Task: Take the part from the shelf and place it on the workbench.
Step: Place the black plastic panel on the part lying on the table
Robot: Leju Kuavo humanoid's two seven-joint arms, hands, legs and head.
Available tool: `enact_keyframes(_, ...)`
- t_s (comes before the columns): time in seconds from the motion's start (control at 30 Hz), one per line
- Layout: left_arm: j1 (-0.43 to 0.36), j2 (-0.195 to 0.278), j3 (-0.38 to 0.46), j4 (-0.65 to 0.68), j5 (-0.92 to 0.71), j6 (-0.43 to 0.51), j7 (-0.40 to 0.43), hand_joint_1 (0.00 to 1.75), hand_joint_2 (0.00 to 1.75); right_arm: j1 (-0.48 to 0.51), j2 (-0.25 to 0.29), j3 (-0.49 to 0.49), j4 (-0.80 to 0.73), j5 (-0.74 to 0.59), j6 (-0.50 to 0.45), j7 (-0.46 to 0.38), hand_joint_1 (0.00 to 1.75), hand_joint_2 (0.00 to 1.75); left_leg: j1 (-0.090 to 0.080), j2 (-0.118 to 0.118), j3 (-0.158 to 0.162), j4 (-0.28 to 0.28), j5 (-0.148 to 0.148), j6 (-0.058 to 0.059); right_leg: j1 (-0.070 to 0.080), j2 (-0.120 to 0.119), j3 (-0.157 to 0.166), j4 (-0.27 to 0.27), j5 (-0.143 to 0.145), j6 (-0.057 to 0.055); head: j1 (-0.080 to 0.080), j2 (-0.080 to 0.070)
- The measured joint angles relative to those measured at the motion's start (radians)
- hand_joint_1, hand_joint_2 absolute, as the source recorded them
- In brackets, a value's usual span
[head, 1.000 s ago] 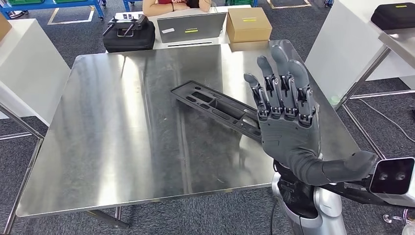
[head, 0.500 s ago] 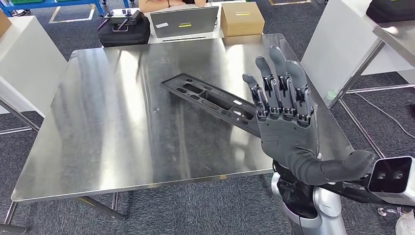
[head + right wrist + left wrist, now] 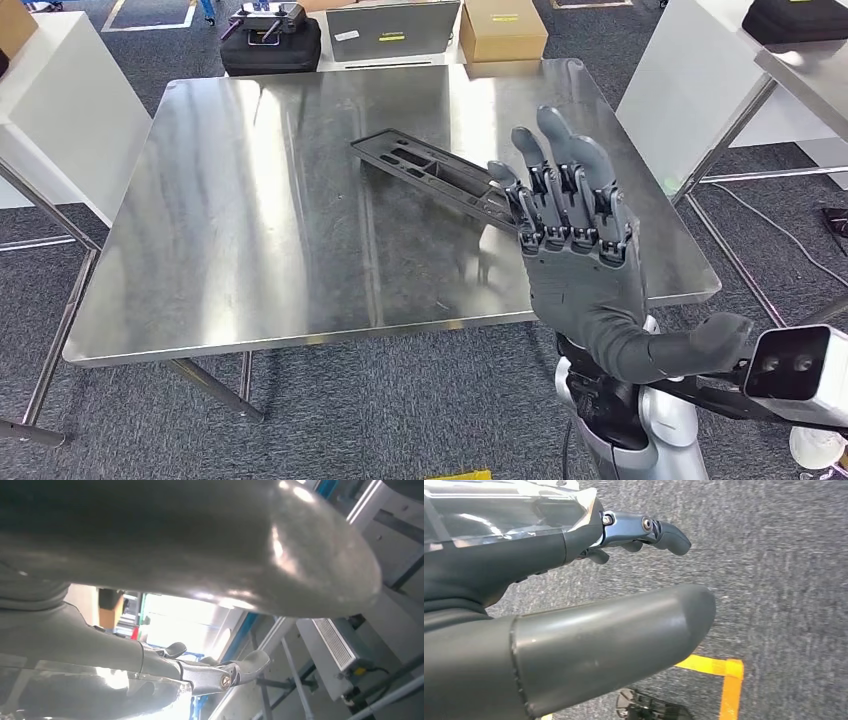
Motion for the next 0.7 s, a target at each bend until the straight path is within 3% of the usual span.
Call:
enact_keyframes(0.07, 0.000, -0.002, 0.000, 0.000, -0.005, -0.001, 0.003, 0.00, 0.00, 0.003, -0.002, 0.002, 0.002, 0.008, 0.004, -0.009, 0.00, 0.00, -0.003, -0.001, -0.008, 0.001, 0.016, -0.010, 0.006, 0.001, 0.051, -0.089, -0.002, -0.015, 0.000, 0.000)
enact_keyframes(0.1, 0.000, -0.003, 0.000, 0.000, -0.008, -0.001, 0.004, 0.00, 0.00, 0.005, -0.003, 0.003, 0.003, 0.010, 0.005, -0.012, 0.00, 0.00, -0.003, -0.001, -0.010, 0.000, 0.024, -0.015, 0.009, 0.001, 0.050, -0.096, 0.000, -0.022, 0.000, 0.000)
enact_keyframes(0.17, 0.001, -0.002, 0.000, 0.000, -0.011, -0.005, 0.006, 0.00, 0.00, 0.007, -0.004, 0.004, 0.005, 0.013, 0.006, -0.014, 0.00, 0.00, -0.001, -0.004, -0.018, 0.007, 0.019, -0.026, -0.002, 0.000, 0.033, -0.096, 0.016, -0.038, 0.001, 0.000)
enact_keyframes(0.23, 0.003, -0.002, 0.001, 0.000, -0.014, -0.009, 0.006, 0.00, 0.00, 0.009, -0.004, 0.006, 0.007, 0.015, 0.005, -0.014, 0.00, 0.00, 0.003, -0.008, -0.043, 0.067, -0.054, -0.038, -0.012, -0.003, 0.015, -0.098, 0.038, -0.057, -0.001, 0.000)
enact_keyframes(0.3, 0.003, -0.001, 0.001, 0.000, -0.015, -0.010, 0.006, 0.00, 0.00, 0.012, -0.005, 0.006, 0.008, 0.016, 0.004, -0.015, 0.00, 0.00, 0.008, -0.010, -0.077, 0.192, -0.155, -0.049, -0.011, -0.005, -0.009, -0.097, 0.061, -0.063, -0.002, 0.000)
enact_keyframes(0.33, 0.003, 0.000, 0.001, 0.000, -0.016, -0.010, 0.006, 0.00, 0.00, 0.015, -0.005, 0.006, 0.009, 0.016, 0.004, -0.015, 0.00, 0.00, 0.011, -0.010, -0.088, 0.251, -0.180, -0.054, -0.011, -0.005, -0.023, -0.095, 0.072, -0.062, -0.003, 0.000)
enact_keyframes(0.37, 0.003, 0.000, 0.001, 0.000, -0.016, -0.010, 0.006, 0.00, 0.00, 0.018, -0.006, 0.006, 0.010, 0.017, 0.004, -0.015, 0.00, 0.00, 0.014, -0.010, -0.087, 0.286, -0.183, -0.057, -0.011, -0.005, -0.038, -0.093, 0.082, -0.059, -0.003, 0.000)
enact_keyframes(0.4, 0.003, 0.000, 0.001, 0.000, -0.017, -0.011, 0.006, 0.00, 0.00, 0.021, -0.006, 0.006, 0.012, 0.017, 0.004, -0.015, 0.00, 0.00, 0.017, -0.010, -0.069, 0.288, -0.166, -0.060, -0.012, -0.005, -0.053, -0.089, 0.091, -0.055, -0.003, 0.000)
enact_keyframes(0.47, 0.002, 0.001, 0.001, 0.000, -0.017, -0.011, 0.006, 0.00, 0.00, 0.024, -0.006, 0.006, 0.014, 0.018, 0.003, -0.015, 0.00, 0.00, 0.025, -0.010, 0.018, 0.189, -0.116, -0.064, -0.016, -0.006, -0.079, -0.077, 0.105, -0.045, -0.003, 0.000)
enact_keyframes(0.53, -0.001, 0.002, 0.001, -0.001, -0.017, -0.012, 0.006, 0.00, 0.00, 0.024, -0.006, 0.006, 0.014, 0.019, 0.001, -0.015, 0.00, 0.00, 0.025, -0.014, 0.113, 0.056, -0.112, -0.062, -0.015, -0.005, -0.099, -0.064, 0.116, -0.033, -0.002, 0.000)
enact_keyframes(0.57, -0.002, 0.002, 0.001, -0.001, -0.017, -0.012, 0.006, 0.00, 0.00, 0.024, -0.006, 0.006, 0.014, 0.019, 0.000, -0.015, 0.00, 0.00, 0.024, -0.017, 0.137, 0.019, -0.121, -0.059, -0.013, -0.005, -0.103, -0.060, 0.119, -0.028, -0.002, 0.000)
enact_keyframes(0.7, -0.003, 0.003, 0.001, -0.001, -0.017, -0.012, 0.006, 0.00, 0.00, 0.025, -0.006, 0.006, 0.014, 0.019, 0.000, -0.015, 0.00, 0.00, 0.021, -0.020, 0.143, 0.004, -0.128, -0.054, -0.011, -0.005, -0.106, -0.059, 0.123, -0.022, 0.001, 0.000)
